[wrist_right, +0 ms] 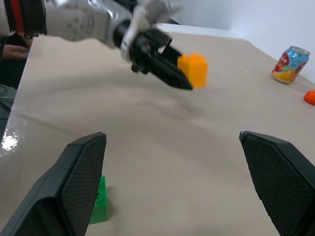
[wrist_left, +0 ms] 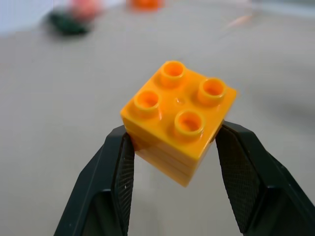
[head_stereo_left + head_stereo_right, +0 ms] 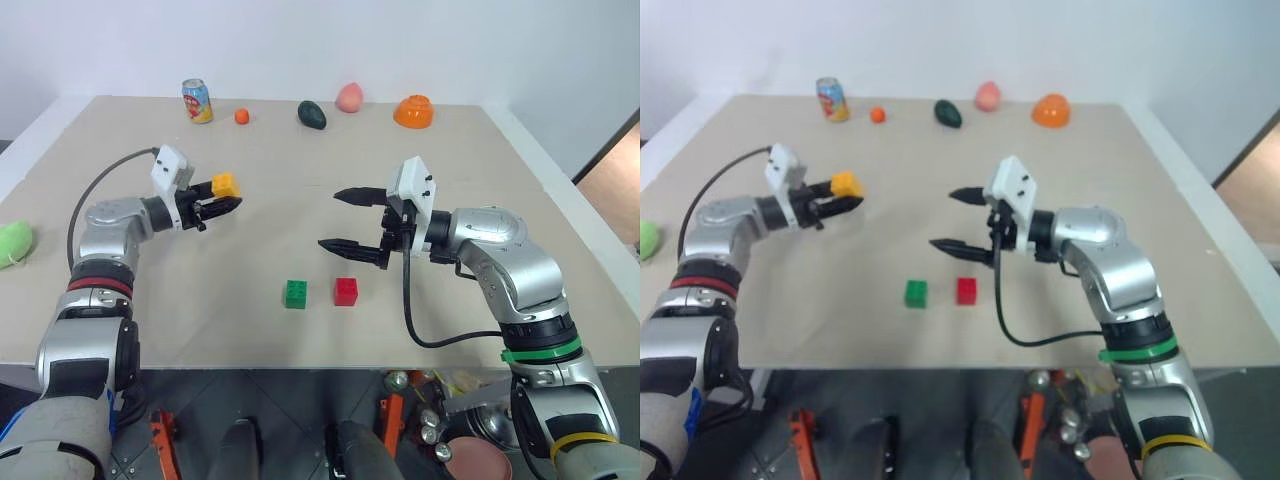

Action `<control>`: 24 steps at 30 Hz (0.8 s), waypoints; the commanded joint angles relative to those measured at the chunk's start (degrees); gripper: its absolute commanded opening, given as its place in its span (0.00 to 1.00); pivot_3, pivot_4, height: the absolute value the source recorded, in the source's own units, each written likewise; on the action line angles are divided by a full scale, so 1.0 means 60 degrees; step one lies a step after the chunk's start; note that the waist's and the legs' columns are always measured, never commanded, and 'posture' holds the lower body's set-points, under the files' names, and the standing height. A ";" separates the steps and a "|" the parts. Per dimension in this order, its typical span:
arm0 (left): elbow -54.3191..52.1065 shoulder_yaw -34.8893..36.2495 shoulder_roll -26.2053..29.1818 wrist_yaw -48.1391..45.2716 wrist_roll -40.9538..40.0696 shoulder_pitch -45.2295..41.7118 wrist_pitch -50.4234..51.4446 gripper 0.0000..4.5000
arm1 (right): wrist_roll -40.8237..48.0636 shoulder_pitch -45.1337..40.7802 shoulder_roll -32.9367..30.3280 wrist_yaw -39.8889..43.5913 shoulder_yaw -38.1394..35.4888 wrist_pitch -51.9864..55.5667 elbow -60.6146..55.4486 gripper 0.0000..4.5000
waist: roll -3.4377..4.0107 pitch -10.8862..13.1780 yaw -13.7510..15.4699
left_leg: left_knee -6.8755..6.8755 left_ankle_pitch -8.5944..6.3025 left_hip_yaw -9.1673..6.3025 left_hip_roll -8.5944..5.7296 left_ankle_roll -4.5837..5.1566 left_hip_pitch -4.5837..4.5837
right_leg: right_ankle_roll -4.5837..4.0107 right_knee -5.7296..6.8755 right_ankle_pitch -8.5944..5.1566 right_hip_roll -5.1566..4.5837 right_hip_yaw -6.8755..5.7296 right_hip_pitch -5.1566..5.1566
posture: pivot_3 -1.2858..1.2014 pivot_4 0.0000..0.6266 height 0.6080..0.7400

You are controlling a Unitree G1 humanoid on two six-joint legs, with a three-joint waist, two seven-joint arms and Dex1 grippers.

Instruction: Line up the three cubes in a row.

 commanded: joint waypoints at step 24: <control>-0.6219 -0.1194 0.1573 -0.2449 -0.0324 0.4509 0.0051 0.42 | 0.2755 0.3338 -0.3244 0.1262 -0.2270 0.1491 -0.4334 1.00 | 0.0001 0.0001 0.0001 | 0.0007 0.0000 -0.0005 0.0006 0.0014 0.0024 | -0.0081 0.0035 -0.0045 -0.0002 0.0001 -0.0007 | 0.52 0.24 0.99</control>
